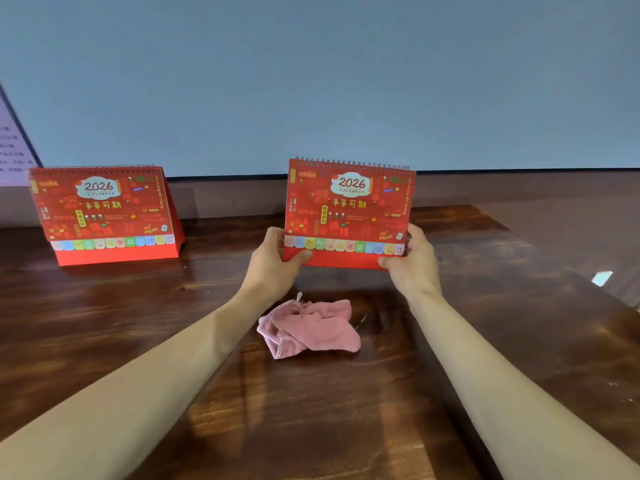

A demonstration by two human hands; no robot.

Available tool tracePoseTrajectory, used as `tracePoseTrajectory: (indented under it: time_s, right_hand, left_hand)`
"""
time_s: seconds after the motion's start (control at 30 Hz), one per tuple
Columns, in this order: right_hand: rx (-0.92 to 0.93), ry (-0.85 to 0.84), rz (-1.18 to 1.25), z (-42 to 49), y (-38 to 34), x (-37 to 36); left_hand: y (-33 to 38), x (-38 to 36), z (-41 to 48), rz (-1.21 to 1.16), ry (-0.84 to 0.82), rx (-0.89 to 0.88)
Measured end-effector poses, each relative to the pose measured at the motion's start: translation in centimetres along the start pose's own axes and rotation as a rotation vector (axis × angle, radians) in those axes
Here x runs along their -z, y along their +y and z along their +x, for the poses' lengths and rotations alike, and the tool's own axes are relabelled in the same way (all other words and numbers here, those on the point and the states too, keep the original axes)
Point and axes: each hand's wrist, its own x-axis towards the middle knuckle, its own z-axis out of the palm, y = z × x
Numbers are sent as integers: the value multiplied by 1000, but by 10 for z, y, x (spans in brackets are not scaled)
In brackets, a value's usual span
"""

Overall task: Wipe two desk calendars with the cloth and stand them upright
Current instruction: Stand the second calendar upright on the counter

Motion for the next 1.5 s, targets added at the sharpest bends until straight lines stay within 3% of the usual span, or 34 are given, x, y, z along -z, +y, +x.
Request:
tracePoseTrajectory:
  time_s: [0.2, 0.4, 0.93, 1.17, 1.5]
  right_hand:
    - [31, -24, -48, 36, 2, 14]
    - [9, -63, -118, 68, 21, 28]
    - [-48, 72, 10, 166, 42, 10]
    - [-166, 76, 12, 172, 62, 4]
    - [-79, 151, -56, 156, 74, -2]
  left_hand:
    - [5, -31, 14, 194, -136, -89]
    - [-4, -51, 51, 402, -238, -21]
    - [6, -120, 125, 114, -42, 184]
    - [-5, -122, 127, 179, -85, 164]
    - [-4, -110, 125, 224, -96, 173]
